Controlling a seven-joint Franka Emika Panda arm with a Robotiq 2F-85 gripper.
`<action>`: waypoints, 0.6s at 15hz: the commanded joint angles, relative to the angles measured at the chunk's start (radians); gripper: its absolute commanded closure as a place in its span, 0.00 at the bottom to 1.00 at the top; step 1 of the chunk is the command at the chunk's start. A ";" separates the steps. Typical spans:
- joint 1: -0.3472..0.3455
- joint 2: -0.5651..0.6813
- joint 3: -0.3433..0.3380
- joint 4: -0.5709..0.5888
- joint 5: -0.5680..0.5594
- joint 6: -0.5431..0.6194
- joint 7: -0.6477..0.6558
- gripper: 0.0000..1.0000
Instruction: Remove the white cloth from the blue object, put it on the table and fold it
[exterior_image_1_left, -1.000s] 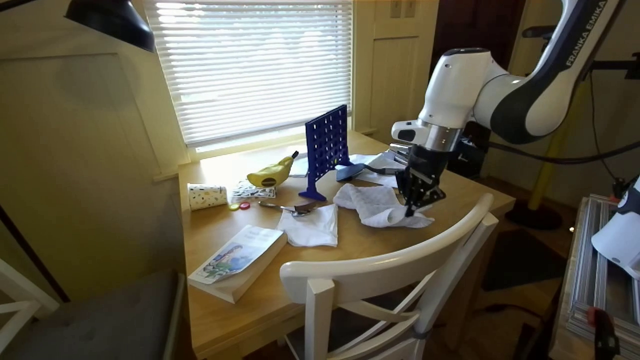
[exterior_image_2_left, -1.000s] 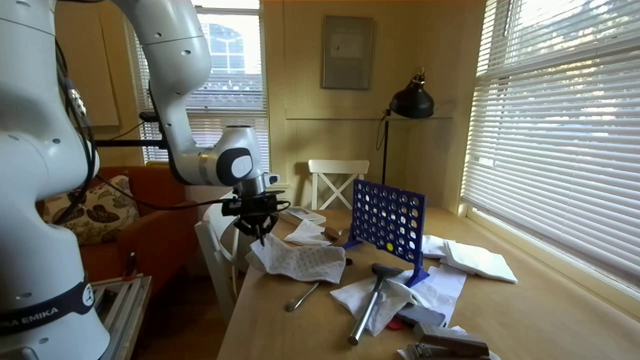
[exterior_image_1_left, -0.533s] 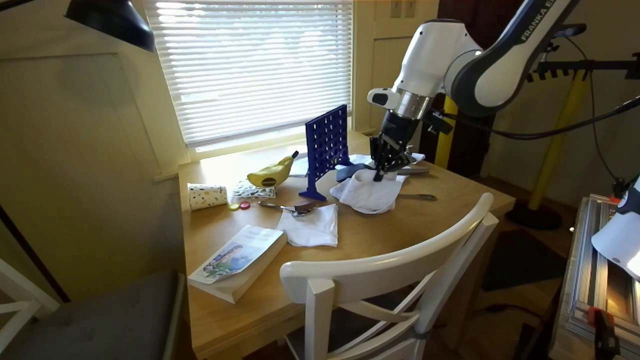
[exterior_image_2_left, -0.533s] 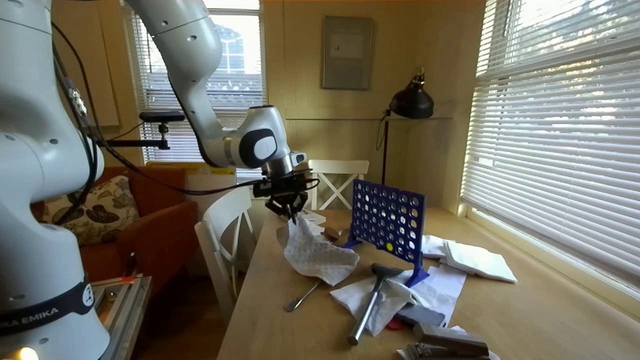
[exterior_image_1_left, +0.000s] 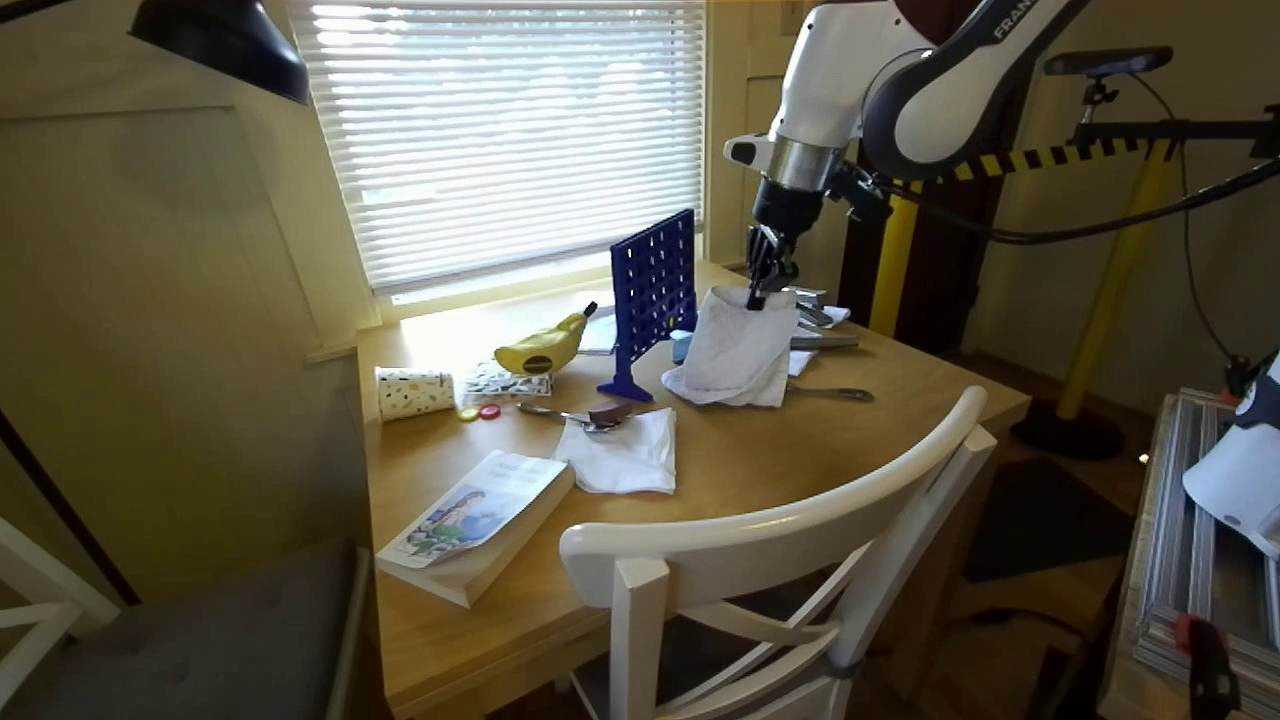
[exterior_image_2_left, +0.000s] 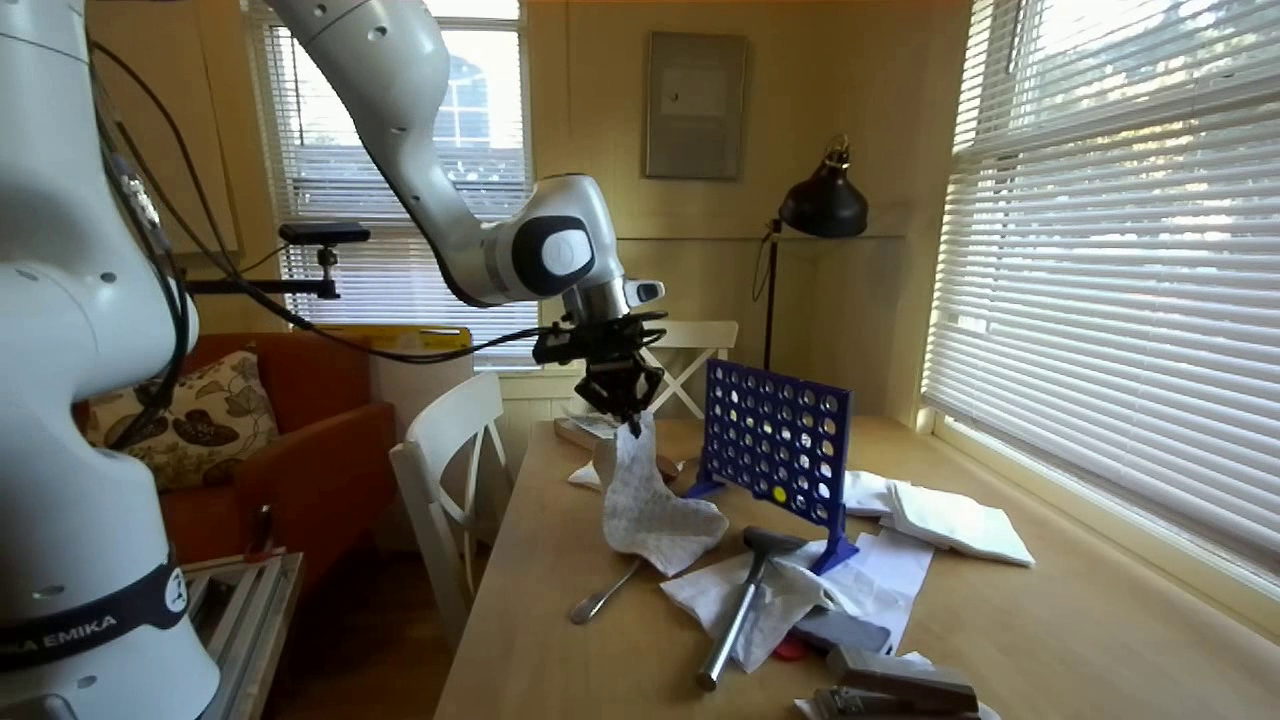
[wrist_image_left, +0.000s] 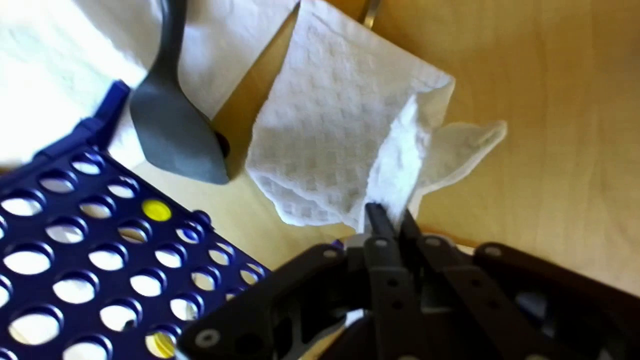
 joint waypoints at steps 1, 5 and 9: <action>0.207 -0.007 -0.212 0.001 0.024 0.003 -0.011 0.94; 0.276 -0.001 -0.281 -0.001 -0.008 0.007 0.034 0.99; 0.272 0.043 -0.349 0.028 -0.253 0.016 0.379 0.99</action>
